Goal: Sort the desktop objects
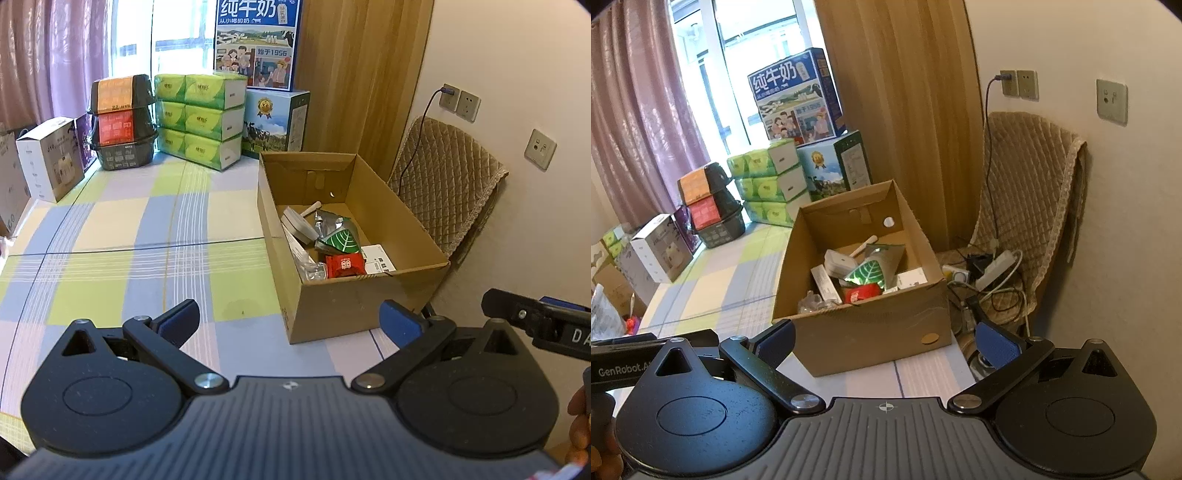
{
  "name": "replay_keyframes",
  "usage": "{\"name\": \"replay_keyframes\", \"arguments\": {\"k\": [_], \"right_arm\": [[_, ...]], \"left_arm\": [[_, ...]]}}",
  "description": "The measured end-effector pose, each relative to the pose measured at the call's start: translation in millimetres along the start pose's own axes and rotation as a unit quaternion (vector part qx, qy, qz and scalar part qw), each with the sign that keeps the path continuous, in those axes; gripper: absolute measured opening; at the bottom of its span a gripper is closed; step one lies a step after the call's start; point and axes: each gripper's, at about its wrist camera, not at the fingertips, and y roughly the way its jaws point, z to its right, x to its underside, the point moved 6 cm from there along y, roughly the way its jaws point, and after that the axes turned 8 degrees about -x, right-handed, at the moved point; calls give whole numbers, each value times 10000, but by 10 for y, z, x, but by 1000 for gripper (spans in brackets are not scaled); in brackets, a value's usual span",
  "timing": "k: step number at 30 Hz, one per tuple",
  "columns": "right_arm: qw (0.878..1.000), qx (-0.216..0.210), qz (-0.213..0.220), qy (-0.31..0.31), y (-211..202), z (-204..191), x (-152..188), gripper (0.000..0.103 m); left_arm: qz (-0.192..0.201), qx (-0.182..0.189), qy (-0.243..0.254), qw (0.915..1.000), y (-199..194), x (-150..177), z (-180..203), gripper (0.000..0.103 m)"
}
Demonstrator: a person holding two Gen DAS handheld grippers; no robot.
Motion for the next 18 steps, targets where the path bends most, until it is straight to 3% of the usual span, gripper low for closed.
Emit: {"name": "replay_keyframes", "arguments": {"k": [6,18], "right_arm": [[9995,174,113,-253,-66,-40,-9,101],[9997,180,39,-166,-42,42,54,101]], "left_arm": [[27,-34,75,10000,-19,16,36,102],[-84,-46,125,9999,20,63,87,102]]}}
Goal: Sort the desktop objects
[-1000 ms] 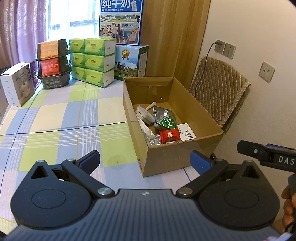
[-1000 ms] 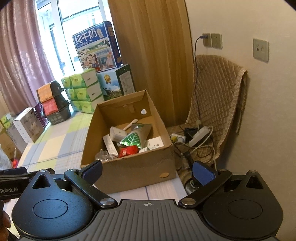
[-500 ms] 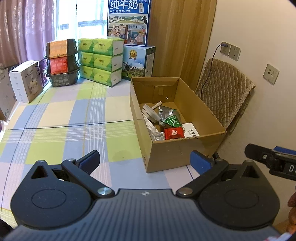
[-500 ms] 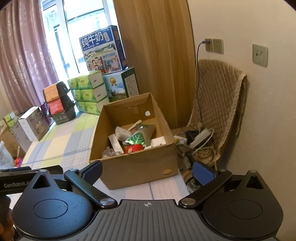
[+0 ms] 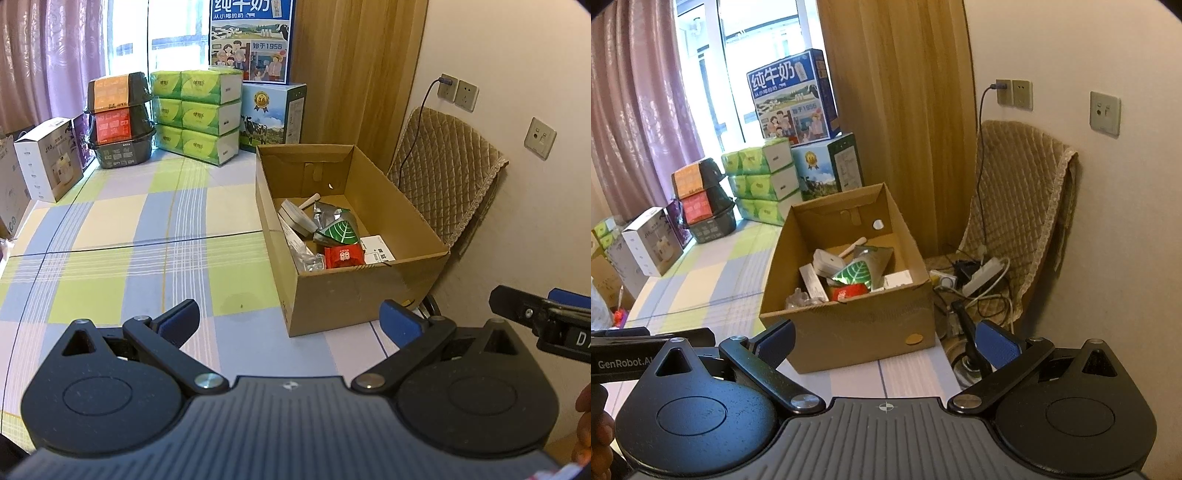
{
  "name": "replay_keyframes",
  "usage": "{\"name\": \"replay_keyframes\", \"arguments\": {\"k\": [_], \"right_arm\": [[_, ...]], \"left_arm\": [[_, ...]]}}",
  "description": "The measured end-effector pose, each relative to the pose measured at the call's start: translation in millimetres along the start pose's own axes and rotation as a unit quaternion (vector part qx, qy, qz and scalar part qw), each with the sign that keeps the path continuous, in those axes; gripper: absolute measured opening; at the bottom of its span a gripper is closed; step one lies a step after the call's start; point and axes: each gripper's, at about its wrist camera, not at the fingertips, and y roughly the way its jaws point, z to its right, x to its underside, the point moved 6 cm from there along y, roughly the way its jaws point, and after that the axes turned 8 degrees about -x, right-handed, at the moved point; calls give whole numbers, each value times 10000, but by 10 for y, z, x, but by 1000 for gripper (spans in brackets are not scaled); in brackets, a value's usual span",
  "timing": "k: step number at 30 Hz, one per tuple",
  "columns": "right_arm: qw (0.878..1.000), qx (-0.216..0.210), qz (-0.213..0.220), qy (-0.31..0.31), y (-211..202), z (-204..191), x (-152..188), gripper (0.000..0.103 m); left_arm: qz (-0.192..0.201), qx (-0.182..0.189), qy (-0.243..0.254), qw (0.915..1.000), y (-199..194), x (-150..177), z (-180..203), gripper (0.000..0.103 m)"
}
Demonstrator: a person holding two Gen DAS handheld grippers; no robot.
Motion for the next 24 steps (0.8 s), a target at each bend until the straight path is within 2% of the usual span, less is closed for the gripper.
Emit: {"name": "replay_keyframes", "arguments": {"k": [24], "right_arm": [[9999,43,-76,53,30,38,70,101]], "left_arm": [[-144,73,79,9998,62,68,67,102]]}}
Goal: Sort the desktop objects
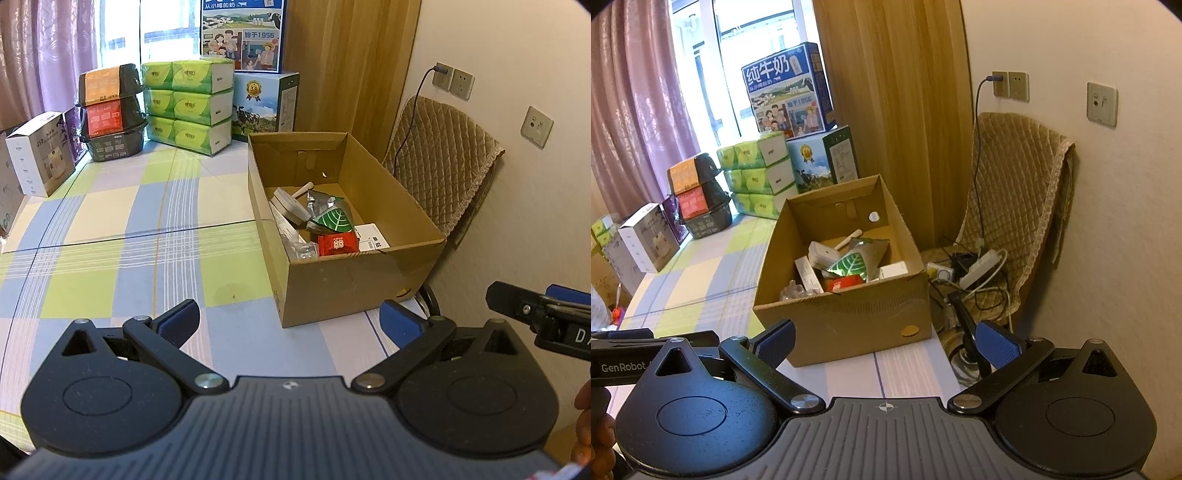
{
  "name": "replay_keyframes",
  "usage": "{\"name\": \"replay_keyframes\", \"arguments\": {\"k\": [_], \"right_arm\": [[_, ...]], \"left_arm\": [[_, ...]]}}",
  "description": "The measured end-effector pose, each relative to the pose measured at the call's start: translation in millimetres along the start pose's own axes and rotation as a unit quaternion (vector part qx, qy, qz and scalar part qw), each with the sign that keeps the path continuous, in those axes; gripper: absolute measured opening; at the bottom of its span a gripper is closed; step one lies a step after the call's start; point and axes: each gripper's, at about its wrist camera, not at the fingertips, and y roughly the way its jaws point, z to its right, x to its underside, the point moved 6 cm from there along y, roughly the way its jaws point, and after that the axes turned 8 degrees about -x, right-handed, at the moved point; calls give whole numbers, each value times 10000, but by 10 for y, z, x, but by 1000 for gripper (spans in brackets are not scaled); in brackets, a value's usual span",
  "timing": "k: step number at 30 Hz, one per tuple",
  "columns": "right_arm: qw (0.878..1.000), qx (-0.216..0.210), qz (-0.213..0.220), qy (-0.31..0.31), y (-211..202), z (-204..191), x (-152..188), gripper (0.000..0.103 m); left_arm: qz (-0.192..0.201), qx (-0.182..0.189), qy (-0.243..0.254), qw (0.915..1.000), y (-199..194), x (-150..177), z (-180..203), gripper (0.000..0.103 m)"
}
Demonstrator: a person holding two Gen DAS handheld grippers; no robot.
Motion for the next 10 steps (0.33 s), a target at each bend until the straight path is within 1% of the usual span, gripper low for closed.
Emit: {"name": "replay_keyframes", "arguments": {"k": [5,10], "right_arm": [[10000,13,-23,1,10,2,23,101],[10000,15,-60,-21,19,-9,64,101]], "left_arm": [[-70,14,51,10000,21,17,13,102],[33,-5,54,10000,-4,23,-2,102]]}}
